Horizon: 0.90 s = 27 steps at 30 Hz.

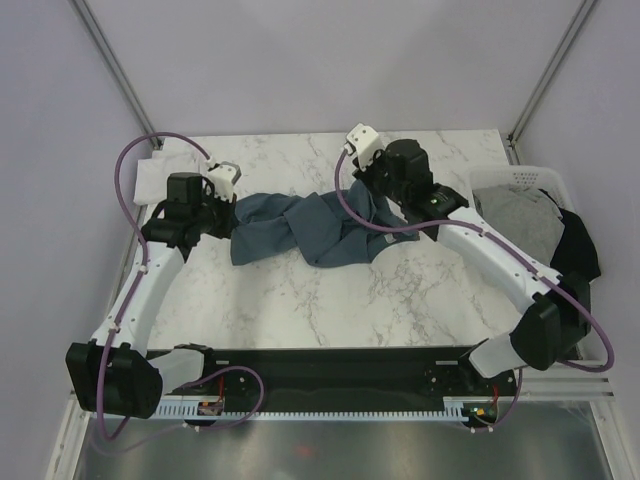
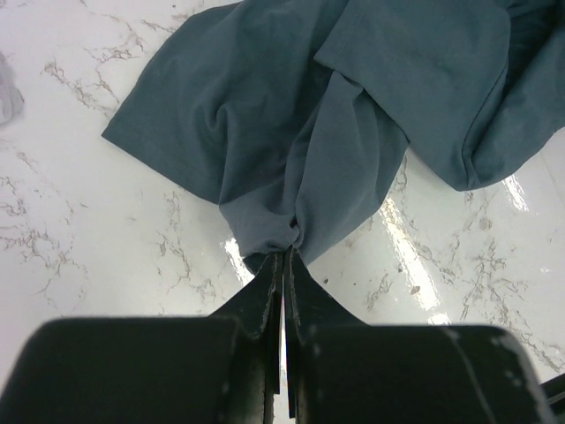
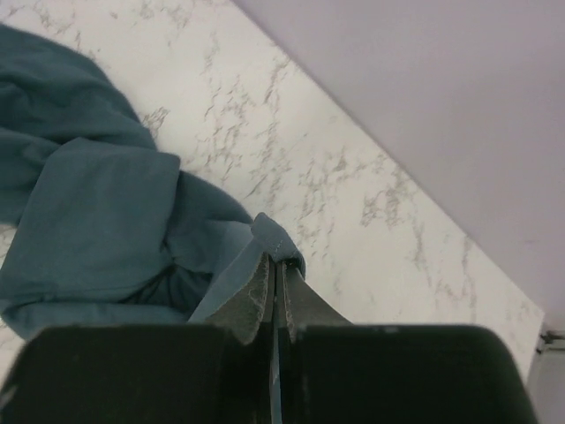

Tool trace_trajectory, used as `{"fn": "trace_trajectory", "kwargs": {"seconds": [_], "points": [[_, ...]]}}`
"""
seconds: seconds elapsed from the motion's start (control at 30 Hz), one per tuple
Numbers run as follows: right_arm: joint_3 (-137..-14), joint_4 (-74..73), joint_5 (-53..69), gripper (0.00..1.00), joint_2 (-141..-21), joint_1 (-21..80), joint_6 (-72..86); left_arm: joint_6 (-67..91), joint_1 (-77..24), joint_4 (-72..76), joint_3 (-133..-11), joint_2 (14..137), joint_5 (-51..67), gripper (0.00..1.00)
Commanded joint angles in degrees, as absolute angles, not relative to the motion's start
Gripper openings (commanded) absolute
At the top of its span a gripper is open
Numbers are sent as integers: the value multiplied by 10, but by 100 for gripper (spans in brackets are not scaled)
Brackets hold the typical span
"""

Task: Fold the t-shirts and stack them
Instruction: Flatten the tshirt out

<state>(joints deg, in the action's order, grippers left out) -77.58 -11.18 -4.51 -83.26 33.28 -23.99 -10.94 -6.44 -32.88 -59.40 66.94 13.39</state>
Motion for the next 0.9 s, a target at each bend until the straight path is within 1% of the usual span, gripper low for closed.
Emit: {"fn": "trace_trajectory", "kwargs": {"seconds": [0.0,0.13,0.17,0.37,0.47,0.6,0.87], "points": [[-745,-114,-4,0,-876,335,-172,-116,-60,-314,-620,666,129,2],[-729,-99,63,0,-946,334,-111,-115,-60,-316,-619,676,136,2],[-736,-98,70,0,-985,334,-99,-114,-60,-316,-618,677,139,2],[-827,-100,95,0,-1128,330,-2,-106,-59,-320,-615,682,155,2],[-864,-99,130,0,-1171,328,40,-105,-58,-324,-613,676,156,2],[-893,-108,149,0,-1175,323,50,-106,-58,-324,-606,668,153,2],[-890,-86,156,0,-1113,293,63,-105,-58,-323,-604,676,158,2]]}}
